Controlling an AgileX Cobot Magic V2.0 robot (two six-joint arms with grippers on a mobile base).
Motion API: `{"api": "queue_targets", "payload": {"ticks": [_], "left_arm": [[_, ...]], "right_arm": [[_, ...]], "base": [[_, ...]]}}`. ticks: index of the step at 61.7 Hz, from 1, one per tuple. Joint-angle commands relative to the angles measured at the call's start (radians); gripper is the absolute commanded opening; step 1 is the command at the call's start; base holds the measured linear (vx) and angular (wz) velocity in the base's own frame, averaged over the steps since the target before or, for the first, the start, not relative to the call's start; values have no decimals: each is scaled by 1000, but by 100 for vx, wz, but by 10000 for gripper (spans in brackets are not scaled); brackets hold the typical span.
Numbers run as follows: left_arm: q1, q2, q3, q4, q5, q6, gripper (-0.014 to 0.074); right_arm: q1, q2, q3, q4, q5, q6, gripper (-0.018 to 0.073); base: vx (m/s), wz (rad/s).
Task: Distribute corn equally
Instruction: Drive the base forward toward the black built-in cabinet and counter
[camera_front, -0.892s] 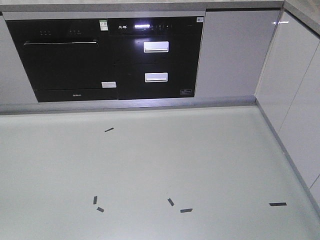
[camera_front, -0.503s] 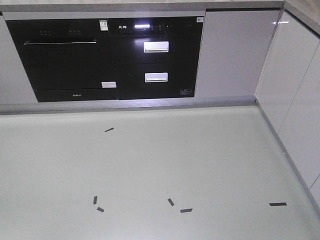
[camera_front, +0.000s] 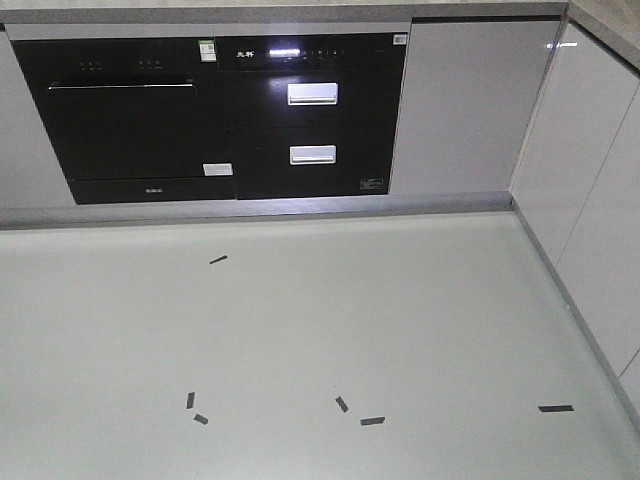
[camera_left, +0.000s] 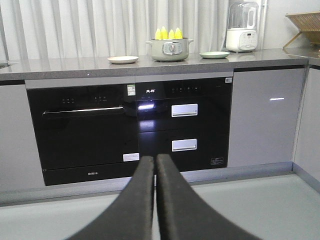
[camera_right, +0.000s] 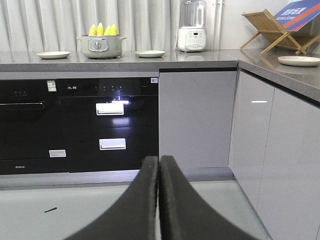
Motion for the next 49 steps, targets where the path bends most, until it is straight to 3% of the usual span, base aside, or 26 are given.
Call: {"api": "queue_targets", "payload": {"ticks": [1, 49], "left_arm": [[-6, -16, 15, -2, -68, -6, -6], [-6, -16, 15, -2, -68, -6, -6]], "right_arm": [[-4, 2, 7, -6, -80, -1, -6], [-4, 2, 7, -6, -80, -1, -6]], "base": [[0, 0], [1, 0]]}}
